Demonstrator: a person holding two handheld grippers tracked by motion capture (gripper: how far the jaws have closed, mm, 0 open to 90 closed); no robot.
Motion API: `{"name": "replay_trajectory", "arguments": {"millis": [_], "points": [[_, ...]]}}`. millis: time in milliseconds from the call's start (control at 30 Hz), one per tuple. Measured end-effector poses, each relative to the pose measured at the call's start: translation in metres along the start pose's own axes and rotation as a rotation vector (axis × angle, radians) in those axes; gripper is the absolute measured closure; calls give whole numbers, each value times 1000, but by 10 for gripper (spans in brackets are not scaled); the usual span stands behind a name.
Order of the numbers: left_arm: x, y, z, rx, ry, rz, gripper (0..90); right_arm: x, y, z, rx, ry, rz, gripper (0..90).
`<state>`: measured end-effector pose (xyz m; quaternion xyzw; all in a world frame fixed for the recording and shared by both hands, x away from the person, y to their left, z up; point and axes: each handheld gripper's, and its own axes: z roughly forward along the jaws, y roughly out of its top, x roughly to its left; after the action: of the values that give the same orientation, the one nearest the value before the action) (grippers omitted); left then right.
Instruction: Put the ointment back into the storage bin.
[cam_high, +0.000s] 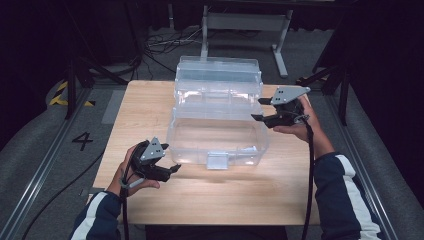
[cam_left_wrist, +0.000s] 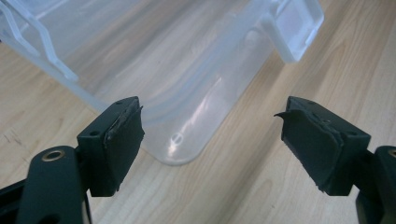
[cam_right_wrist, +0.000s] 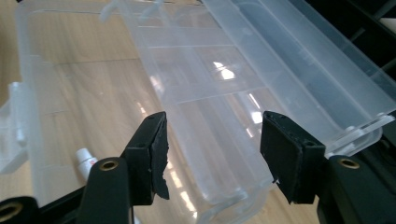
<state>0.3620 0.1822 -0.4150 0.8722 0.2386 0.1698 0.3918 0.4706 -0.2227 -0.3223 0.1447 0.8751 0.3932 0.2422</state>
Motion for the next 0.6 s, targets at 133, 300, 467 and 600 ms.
{"name": "replay_trajectory", "arguments": {"millis": [133, 300, 467, 600], "points": [[0, 9, -1, -21, 7, 14, 215, -10, 9, 3, -2, -20, 3, 426], [-1, 19, 8, 3, -13, 47, 233, -18, 16, 10, 16, -44, 2, 426], [-2, 24, 19, 26, -42, 61, 276, -25, 24, 21, 42, -49, -2, 427], [0, 27, 28, 58, -62, 75, 345, -29, 28, 30, 70, -57, -4, 424]]}}
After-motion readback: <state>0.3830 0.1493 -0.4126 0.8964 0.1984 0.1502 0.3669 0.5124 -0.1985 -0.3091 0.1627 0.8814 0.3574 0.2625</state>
